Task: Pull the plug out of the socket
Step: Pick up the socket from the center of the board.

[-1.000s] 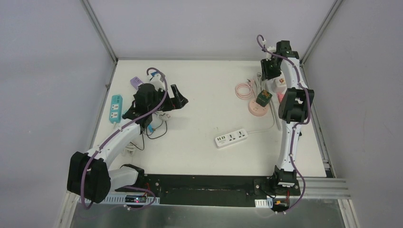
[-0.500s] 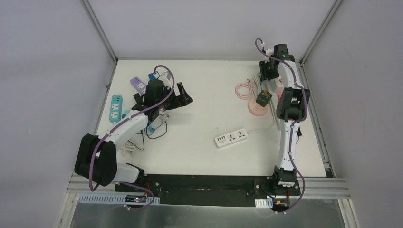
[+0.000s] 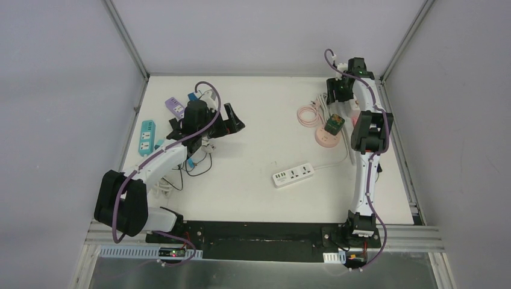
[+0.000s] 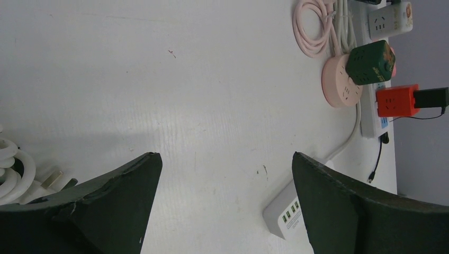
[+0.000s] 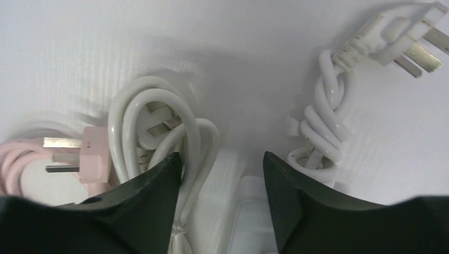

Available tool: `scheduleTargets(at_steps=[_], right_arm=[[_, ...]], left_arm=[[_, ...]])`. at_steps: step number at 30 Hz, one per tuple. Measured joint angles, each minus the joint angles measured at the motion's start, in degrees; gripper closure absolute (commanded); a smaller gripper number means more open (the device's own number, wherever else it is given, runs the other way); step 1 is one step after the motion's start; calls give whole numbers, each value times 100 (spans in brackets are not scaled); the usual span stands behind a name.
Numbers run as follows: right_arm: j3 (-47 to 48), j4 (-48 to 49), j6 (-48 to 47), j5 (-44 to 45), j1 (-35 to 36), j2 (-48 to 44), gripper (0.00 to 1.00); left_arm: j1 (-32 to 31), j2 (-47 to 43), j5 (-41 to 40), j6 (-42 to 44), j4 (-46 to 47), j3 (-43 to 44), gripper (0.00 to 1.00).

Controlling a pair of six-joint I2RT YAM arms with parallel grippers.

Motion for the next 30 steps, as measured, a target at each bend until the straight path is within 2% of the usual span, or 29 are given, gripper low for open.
scheduleTargets(at_steps=[4, 9, 12, 18, 23, 30], right_arm=[[0, -2, 20, -350, -26, 39, 56], [11, -24, 33, -684, -17, 81, 81], [33, -24, 66, -721, -2, 116, 89], [35, -20, 116, -848, -22, 111, 97], [-39, 50, 280, -1104, -127, -44, 99], [-142, 361, 796, -1585, -509, -822, 100]], left_arm=[[-2, -133, -2, -2, -13, -20, 3], [-7, -391, -15, -26, -22, -92, 3], [-57, -468, -63, -37, -26, -107, 3], [-175, -518, -157, -48, -66, -109, 3], [-302, -566, -186, -46, -68, -109, 3], [-544, -691, -299, -13, -74, -109, 3]])
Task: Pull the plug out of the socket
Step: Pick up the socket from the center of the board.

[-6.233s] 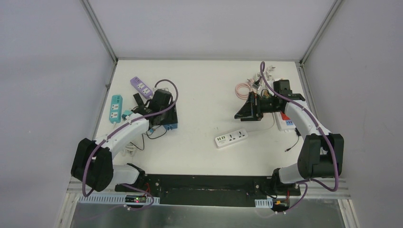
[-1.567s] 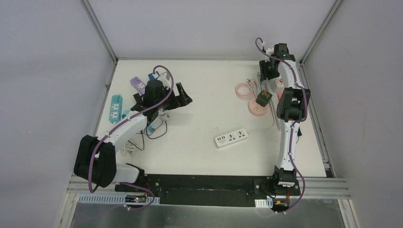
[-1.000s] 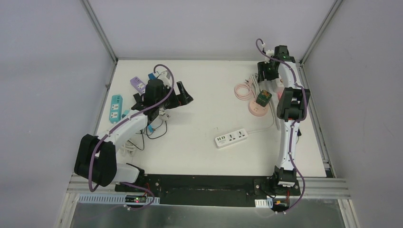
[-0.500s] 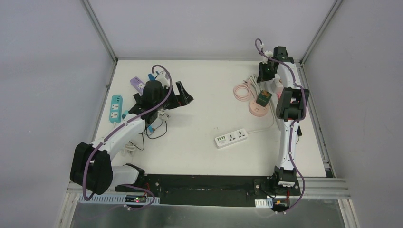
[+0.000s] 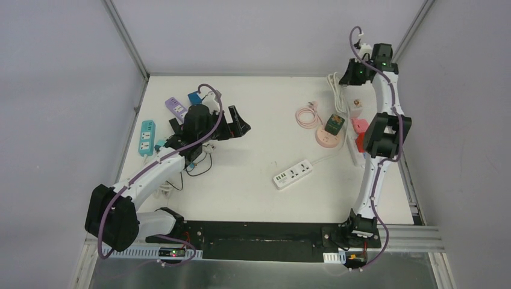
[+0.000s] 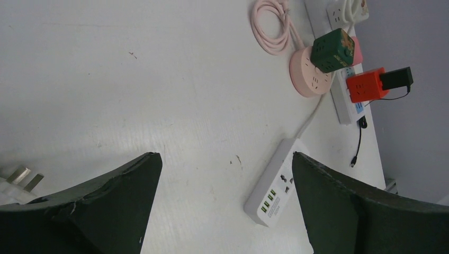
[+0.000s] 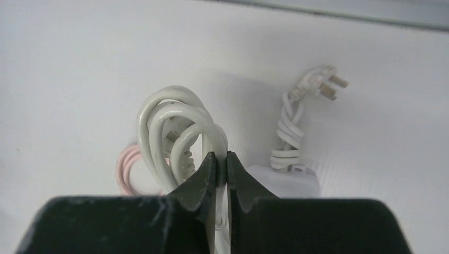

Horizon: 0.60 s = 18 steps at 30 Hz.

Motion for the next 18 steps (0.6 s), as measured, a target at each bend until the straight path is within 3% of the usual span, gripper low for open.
scheduleTargets(at_steps=[7, 18], right_arm=[[-162, 153, 197, -205, -297, -1040, 100], [-1561, -474, -450, -691, -382, -2245, 100]], left_arm=[[-136, -345, -33, 116, 2, -87, 3], [-745, -310, 4, 804, 221, -96, 3]])
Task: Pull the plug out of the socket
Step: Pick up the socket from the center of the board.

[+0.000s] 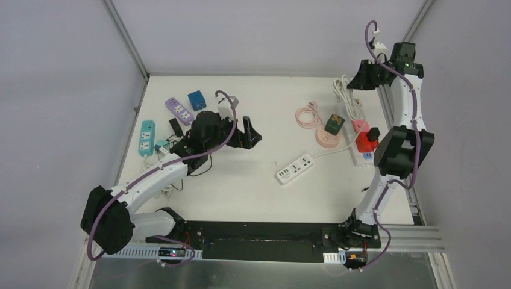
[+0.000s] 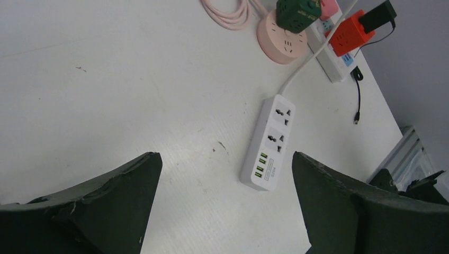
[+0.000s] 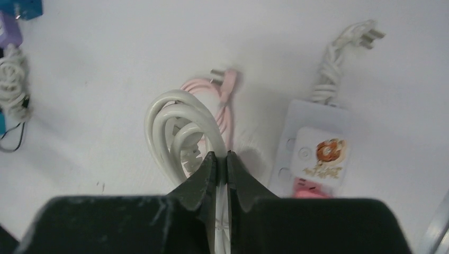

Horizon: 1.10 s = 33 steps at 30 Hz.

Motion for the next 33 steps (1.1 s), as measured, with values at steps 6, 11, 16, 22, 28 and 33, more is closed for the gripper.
scheduleTargets(at_steps=[6, 11, 16, 22, 28, 33], right_arm=[[-1001, -916, -907, -949, -17, -881, 100], [-1853, -1600, -1615, -1401, 192, -1744, 100], [-2675, -1867, -1862, -1519, 601, -2363, 100], [-3545, -1709, -1572, -1475, 796, -2734, 100], [-4197, -1281, -1174, -1453, 791, -3058, 100], [-4629, -977, -896, -1298, 787, -3394, 100]], left_arm=[[-140, 212, 155, 260, 149, -2, 4], [-177, 216, 282, 348, 387, -114, 4], [-358, 249, 354, 365, 437, -170, 5], [-1117, 678, 286, 1010, 111, -59, 3], [-1659, 1858, 400, 2203, -304, 568, 3], [-2011, 2776, 422, 2931, -507, 1300, 3]])
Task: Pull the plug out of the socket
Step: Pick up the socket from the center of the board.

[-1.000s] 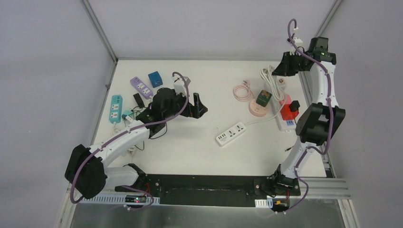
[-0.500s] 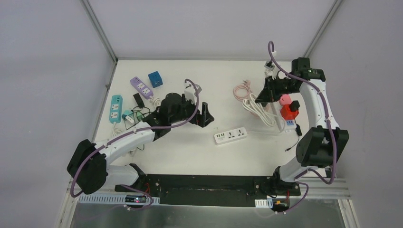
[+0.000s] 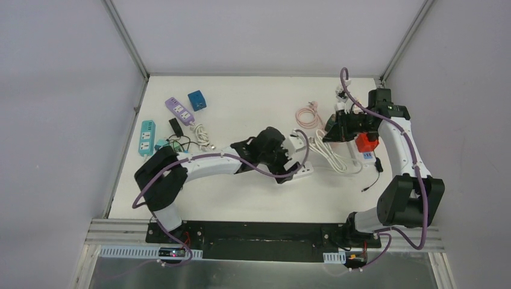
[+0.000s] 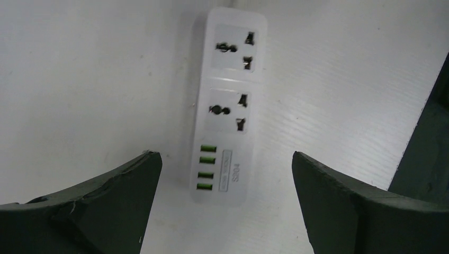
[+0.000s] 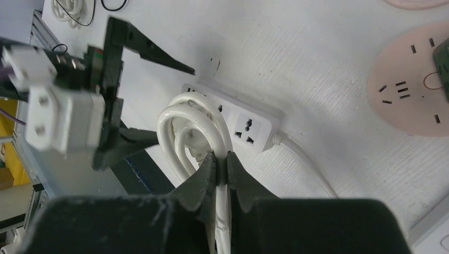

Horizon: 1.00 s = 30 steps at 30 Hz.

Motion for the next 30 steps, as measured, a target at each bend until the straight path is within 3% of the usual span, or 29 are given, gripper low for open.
scheduleTargets(at_steps=[6, 11, 18, 22, 23, 25, 30], right_arm=[[-184, 240, 234, 76, -81, -76, 100], [-227, 396, 328, 72, -192, -81, 100], [-304, 474, 372, 55, -221, -79, 100], [-304, 494, 374, 37, -221, -70, 100], [-304, 494, 374, 35, -221, -61, 100], [-304, 494, 372, 33, -221, -42, 100], [-304, 490, 372, 24, -221, 28, 100]], left_arm=[[-623, 944, -354, 673, -251, 745, 6], [-662, 1193, -826, 1051, -444, 946, 9], [-625, 1475, -1097, 1167, -498, 1178, 27], [-627, 1644, -1145, 1110, -586, 1198, 41], [-627, 1644, -1143, 1095, -586, 1198, 47], [-627, 1644, -1154, 1064, -601, 1198, 70], [-629, 1585, -1252, 953, -466, 1084, 100]])
